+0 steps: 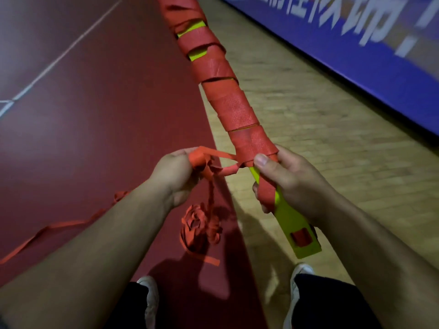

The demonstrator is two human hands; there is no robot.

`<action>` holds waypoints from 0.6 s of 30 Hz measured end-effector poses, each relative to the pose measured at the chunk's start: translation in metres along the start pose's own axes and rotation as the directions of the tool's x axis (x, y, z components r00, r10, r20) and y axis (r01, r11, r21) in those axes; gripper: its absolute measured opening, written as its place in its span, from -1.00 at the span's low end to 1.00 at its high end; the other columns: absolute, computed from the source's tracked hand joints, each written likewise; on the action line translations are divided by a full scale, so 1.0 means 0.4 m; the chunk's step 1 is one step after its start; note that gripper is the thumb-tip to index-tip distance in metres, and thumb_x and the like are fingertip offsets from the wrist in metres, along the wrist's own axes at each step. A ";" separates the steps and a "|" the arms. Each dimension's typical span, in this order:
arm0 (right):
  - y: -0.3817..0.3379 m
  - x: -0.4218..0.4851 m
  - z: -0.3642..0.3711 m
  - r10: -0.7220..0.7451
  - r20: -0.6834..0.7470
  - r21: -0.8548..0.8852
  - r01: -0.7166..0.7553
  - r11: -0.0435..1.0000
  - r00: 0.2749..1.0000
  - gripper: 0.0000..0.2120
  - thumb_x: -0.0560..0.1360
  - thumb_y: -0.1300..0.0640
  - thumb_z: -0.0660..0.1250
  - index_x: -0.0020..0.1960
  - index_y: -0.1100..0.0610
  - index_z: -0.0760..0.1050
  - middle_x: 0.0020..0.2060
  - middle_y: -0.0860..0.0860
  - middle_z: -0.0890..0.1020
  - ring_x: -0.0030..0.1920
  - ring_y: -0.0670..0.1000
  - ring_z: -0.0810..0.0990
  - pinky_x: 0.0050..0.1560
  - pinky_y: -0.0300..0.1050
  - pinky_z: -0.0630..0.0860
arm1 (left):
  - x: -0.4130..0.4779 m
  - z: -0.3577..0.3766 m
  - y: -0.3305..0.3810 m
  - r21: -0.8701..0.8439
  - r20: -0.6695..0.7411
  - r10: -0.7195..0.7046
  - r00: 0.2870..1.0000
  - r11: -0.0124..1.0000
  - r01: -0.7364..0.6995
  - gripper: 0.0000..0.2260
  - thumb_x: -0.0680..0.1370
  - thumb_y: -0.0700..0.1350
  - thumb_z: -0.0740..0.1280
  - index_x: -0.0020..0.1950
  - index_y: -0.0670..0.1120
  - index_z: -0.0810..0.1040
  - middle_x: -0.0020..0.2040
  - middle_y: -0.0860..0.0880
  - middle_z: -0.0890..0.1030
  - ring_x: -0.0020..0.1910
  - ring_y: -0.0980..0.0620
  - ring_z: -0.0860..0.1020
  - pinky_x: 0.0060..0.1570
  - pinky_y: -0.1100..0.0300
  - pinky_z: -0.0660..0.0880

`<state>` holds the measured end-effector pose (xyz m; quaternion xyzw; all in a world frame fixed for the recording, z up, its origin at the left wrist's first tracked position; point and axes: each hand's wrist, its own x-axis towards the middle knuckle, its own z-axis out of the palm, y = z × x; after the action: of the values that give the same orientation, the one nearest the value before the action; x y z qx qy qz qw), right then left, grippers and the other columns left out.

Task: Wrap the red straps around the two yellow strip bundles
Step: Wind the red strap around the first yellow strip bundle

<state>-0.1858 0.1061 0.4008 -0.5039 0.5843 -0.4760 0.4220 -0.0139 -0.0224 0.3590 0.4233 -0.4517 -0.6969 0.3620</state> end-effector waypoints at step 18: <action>-0.377 -0.227 -0.077 -0.179 -0.146 0.032 0.185 0.982 0.973 -0.68 0.46 -0.09 0.33 0.09 0.10 0.51 -0.30 0.26 0.50 -0.44 0.13 0.53 -0.42 0.01 0.52 | -0.316 0.065 0.283 0.347 0.361 0.267 0.894 0.851 -0.394 -0.85 0.52 -0.11 0.37 -0.05 -0.03 0.74 -0.02 0.01 0.71 0.03 -0.02 0.62 0.18 0.03 0.43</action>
<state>-0.1753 0.1941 0.5560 -0.5102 0.5534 -0.5607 0.3449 0.0240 0.0606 0.5044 0.2942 -0.7041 -0.5683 0.3079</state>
